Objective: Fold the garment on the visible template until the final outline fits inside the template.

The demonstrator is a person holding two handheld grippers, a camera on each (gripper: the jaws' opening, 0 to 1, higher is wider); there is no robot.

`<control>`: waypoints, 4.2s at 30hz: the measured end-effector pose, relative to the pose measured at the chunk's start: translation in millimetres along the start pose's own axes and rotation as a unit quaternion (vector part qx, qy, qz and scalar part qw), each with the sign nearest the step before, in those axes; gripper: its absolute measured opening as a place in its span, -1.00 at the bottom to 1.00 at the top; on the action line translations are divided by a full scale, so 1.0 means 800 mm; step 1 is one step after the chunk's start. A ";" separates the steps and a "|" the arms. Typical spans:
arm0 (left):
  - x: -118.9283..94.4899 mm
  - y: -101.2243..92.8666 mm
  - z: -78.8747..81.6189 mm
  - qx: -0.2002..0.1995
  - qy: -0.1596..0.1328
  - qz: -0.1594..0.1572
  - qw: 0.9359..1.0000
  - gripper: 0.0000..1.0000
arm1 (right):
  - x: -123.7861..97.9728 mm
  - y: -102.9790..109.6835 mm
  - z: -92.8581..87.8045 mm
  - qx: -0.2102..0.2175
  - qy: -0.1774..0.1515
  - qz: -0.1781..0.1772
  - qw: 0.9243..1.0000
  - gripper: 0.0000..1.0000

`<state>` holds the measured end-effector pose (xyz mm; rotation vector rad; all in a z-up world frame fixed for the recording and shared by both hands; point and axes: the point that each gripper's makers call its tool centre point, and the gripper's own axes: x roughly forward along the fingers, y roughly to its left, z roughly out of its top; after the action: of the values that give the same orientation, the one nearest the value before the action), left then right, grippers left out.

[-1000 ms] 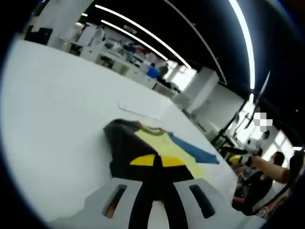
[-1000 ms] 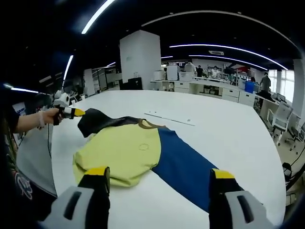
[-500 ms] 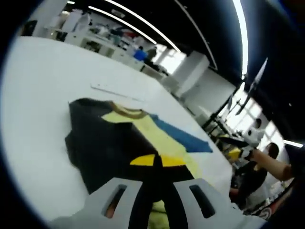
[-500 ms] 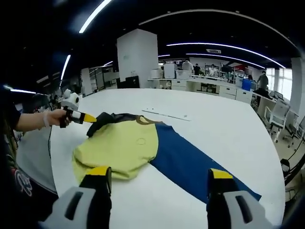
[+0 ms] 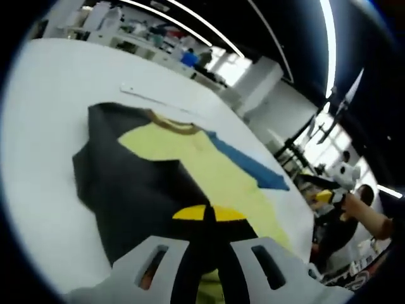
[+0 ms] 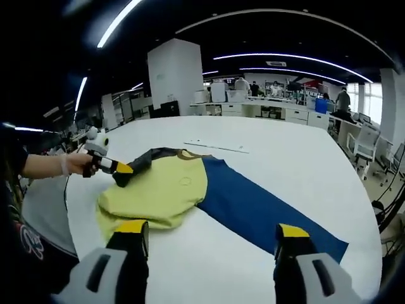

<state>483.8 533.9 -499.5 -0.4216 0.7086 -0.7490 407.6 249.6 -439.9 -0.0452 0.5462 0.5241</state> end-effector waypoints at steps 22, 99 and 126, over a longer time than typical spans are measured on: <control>-0.035 -0.025 0.013 0.106 -0.008 -0.042 0.993 0.07 | 0.010 0.014 -0.002 0.001 0.003 0.011 1.000 0.64; -0.070 0.082 0.035 -0.010 -0.046 0.031 0.998 -1.00 | 0.006 0.032 -0.006 -0.013 0.007 0.023 1.000 0.35; -0.170 0.112 0.096 0.026 -0.112 0.061 0.992 -1.00 | 0.011 0.041 0.008 -0.022 0.001 0.031 0.999 0.34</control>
<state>509.6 702.0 -439.9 -0.4042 0.4994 -0.5928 401.3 283.1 -436.1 -0.0701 0.5386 0.5957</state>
